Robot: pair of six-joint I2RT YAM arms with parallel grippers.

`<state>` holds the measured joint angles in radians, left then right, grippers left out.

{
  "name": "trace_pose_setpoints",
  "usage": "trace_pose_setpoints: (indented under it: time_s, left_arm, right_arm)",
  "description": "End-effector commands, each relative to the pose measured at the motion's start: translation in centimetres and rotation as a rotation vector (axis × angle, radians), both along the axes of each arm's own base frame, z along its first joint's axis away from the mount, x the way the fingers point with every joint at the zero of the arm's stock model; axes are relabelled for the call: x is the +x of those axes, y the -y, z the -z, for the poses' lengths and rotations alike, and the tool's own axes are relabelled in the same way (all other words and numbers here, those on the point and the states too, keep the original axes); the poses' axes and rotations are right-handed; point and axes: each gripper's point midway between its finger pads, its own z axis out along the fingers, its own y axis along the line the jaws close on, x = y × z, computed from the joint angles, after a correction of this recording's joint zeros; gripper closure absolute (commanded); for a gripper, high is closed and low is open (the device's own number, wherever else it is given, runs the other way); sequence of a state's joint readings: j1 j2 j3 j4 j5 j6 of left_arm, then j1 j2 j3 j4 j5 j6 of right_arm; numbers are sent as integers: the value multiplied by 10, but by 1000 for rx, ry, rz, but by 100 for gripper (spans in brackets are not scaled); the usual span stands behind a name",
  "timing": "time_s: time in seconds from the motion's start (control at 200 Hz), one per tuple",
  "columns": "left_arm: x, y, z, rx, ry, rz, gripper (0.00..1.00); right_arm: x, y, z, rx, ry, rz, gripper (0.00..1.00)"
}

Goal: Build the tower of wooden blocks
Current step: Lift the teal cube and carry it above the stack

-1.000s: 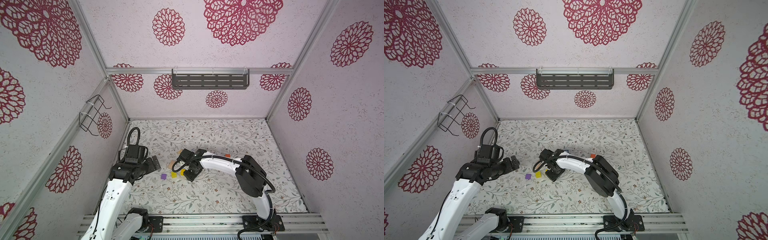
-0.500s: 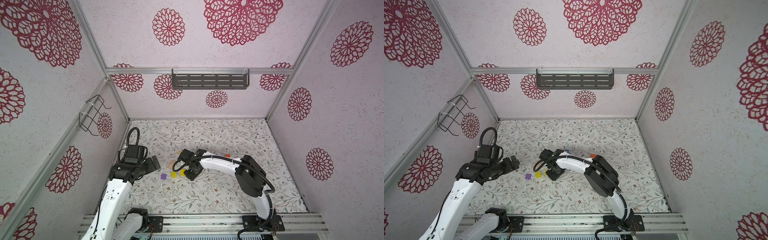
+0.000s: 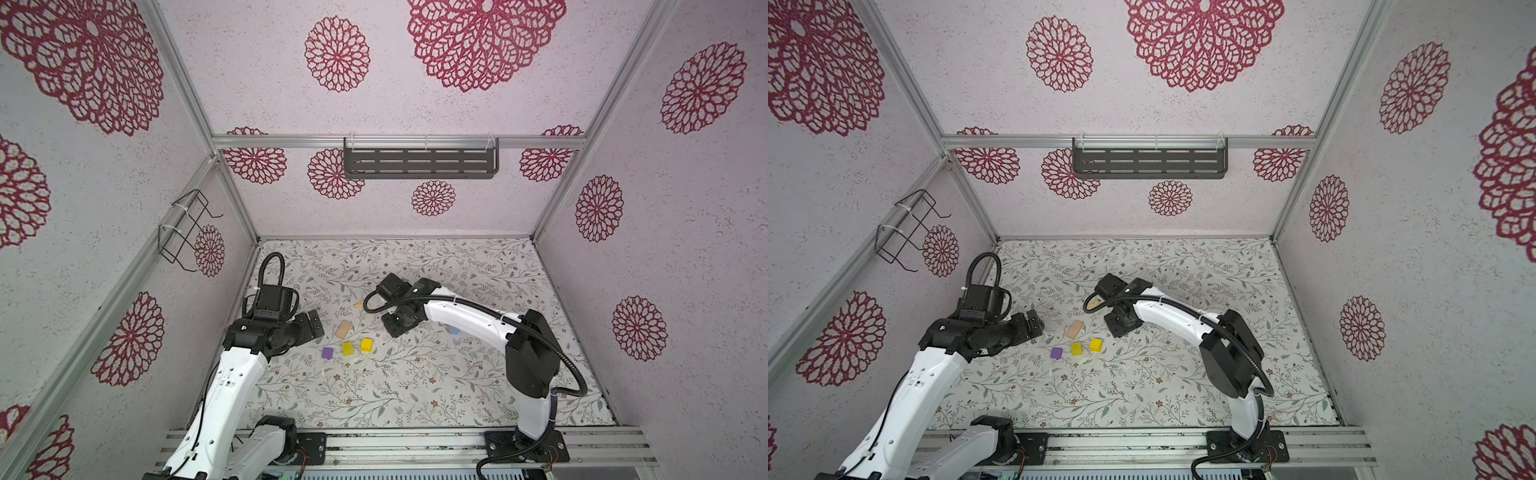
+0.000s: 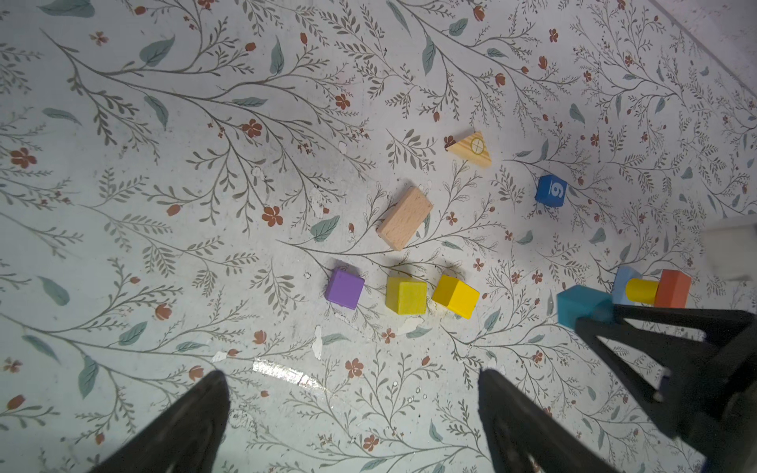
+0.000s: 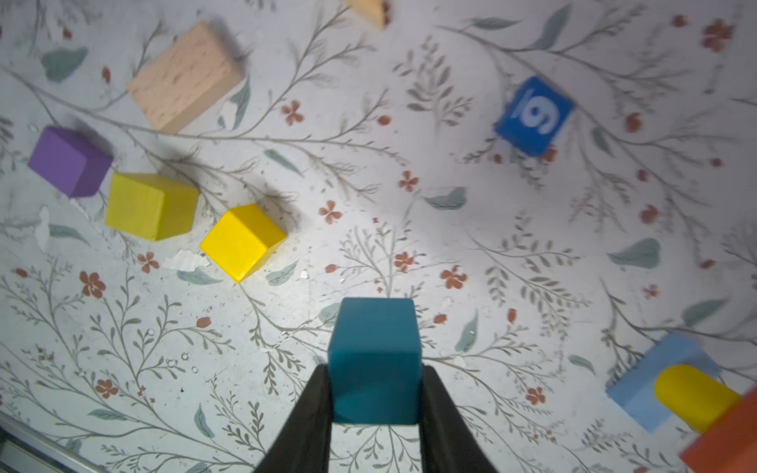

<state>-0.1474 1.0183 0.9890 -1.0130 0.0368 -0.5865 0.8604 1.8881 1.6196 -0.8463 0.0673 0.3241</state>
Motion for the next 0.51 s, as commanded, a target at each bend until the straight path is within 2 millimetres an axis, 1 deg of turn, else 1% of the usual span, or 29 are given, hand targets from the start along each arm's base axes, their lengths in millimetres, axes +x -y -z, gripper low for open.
trace_pose_setpoints:
  time_s: [0.0, 0.135, 0.22, 0.365, 0.5]
  left_arm:
    - [14, 8, -13, 24, 52, 29, 3]
    - [27, 25, -9, 48, 36, 65, 3]
    - [37, 36, -6, 52, 27, 87, 3]
    - [58, 58, -3, 50, 19, 125, 3]
    - [76, 79, 2, 57, 4, 160, 3]
  right_arm:
    - [17, 39, -38, 22, 37, 173, 66]
    - [30, 77, -52, 34, 47, 269, 66]
    - [36, 98, -54, 23, 44, 309, 66]
    - [43, 130, -49, 12, 20, 371, 65]
    - [50, 153, -44, 15, -6, 424, 65]
